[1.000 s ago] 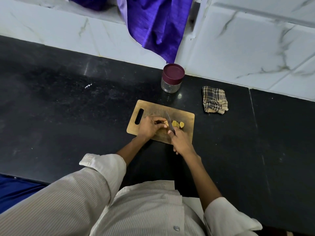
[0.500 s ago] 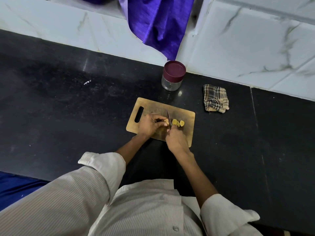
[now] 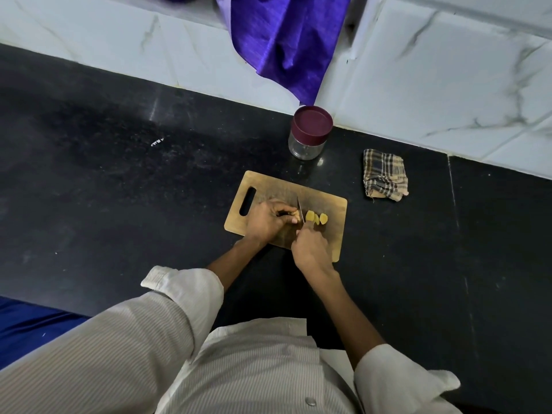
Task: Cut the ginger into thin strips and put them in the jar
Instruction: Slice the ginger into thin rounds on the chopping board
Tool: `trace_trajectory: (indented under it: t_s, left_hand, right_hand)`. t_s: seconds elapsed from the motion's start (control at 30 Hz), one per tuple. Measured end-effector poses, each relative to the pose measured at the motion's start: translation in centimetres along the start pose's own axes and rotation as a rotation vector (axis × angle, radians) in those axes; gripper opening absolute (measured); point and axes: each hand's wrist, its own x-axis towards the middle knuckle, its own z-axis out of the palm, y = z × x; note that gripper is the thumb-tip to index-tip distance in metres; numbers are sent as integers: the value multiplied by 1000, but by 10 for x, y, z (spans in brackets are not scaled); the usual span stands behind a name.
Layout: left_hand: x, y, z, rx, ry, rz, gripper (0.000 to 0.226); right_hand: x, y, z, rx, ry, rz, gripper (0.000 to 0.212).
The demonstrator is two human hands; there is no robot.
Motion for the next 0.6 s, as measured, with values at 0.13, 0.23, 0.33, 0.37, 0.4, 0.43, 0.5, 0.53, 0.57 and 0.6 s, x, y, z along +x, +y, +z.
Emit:
trace_trajectory:
  t_s: [0.13,0.23,0.33,0.37,0.4,0.43,0.5,0.53,0.57,0.6]
  left_hand:
    - [0,0,0,19,20,-7,26]
    - [0,-1,0,17,23,12,27]
    - [1,-3,0,9,10,9,28]
    - [1,-4,0,-1,10,4,28]
    - [0,-5,2,-9,9,-3,28]
    - [0,-4,2,-11,10,-7,28]
    - [0,-5,2,-10,18,-1,28]
    - [0,-5,1,-14,18,4,28]
    - [1,-5,1,-18,18,9,28]
    - [1,-4,1,-18,16,9,28]
  right_hand:
    - [-14,9,4,-15,20,-14,22]
    - [-13,5,5,-27,31,13,24]
    - [0,-2,2,-30,-1,58,30]
    - [5,-3,-1,-21,-15,73,31]
    - [9,-2,-4,-13,-25,80,32]
    - [11,-1,-5,-6,-33,78,32]
    - [12,2,-7,1,-44,56,33]
    - [11,4,-8,7,-45,49,32]
    - [10,6,-7,18,-40,45,31]
    - [9,7,-6,36,-30,45,31]
